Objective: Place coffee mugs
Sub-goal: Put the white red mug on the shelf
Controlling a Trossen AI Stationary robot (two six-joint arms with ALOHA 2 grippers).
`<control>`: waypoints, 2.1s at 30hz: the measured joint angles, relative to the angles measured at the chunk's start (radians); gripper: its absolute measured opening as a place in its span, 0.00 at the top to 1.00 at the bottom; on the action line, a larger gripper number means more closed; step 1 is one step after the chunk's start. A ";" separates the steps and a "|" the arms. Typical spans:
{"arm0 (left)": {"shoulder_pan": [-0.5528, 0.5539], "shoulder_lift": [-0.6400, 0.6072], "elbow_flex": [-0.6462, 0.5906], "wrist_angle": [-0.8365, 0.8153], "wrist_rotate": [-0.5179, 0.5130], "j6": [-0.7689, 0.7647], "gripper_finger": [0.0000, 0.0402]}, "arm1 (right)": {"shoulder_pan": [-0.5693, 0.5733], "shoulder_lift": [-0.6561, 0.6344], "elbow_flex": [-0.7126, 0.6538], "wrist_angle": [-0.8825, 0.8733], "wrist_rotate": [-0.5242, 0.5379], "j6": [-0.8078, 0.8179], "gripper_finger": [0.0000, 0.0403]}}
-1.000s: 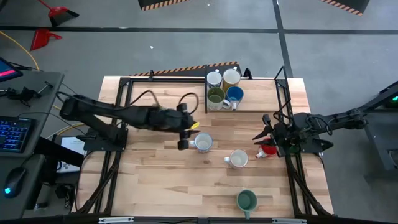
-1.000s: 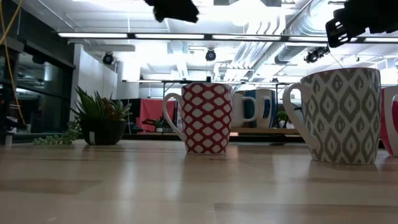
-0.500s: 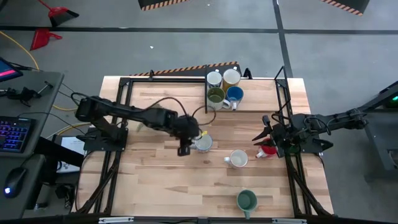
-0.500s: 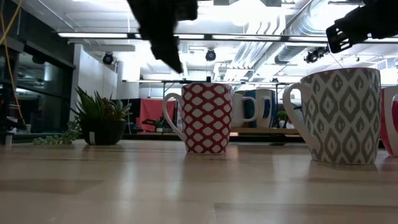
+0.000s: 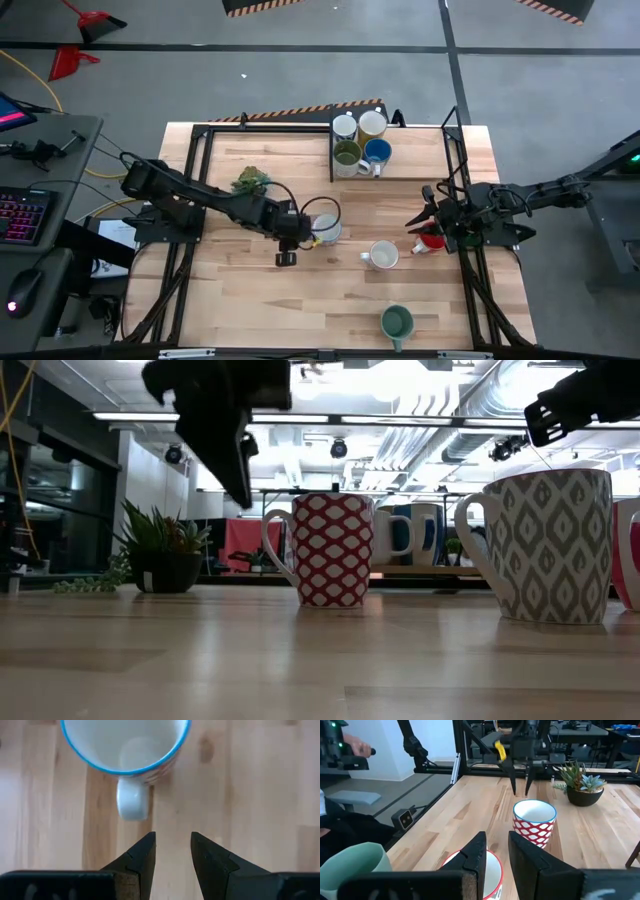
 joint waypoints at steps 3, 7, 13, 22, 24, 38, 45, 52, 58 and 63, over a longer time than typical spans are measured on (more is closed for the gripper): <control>-0.003 0.030 -0.007 0.013 -0.017 -0.015 0.72 | 0.000 0.000 0.000 0.000 0.000 0.000 0.84; -0.003 0.073 -0.012 0.046 -0.017 -0.006 0.72 | 0.000 0.000 0.000 0.001 0.000 0.000 0.84; 0.000 0.105 -0.013 0.040 -0.016 0.002 0.80 | 0.000 0.000 0.000 0.002 0.000 0.000 0.84; 0.033 0.102 -0.012 0.120 -0.023 0.068 0.98 | 0.000 0.000 0.000 0.003 0.000 0.000 0.84; 0.040 0.102 -0.012 0.131 -0.023 0.074 0.99 | 0.000 0.000 0.000 0.003 -0.001 0.000 0.84; 0.071 0.102 -0.012 0.272 -0.023 0.146 1.00 | 0.000 0.000 0.000 0.003 -0.001 0.000 0.84; 0.094 0.102 -0.012 0.329 -0.022 0.162 1.00 | 0.000 0.000 0.000 0.003 -0.002 0.004 0.84; 0.115 0.129 -0.012 0.384 0.031 0.198 1.00 | 0.000 0.000 0.000 0.003 -0.002 0.004 0.84; 0.116 0.211 0.012 0.439 0.072 0.223 1.00 | 0.000 -0.002 0.000 0.006 -0.001 0.004 0.84; 0.116 0.270 0.079 0.432 0.075 0.255 1.00 | 0.000 -0.002 0.000 0.008 -0.001 0.004 0.84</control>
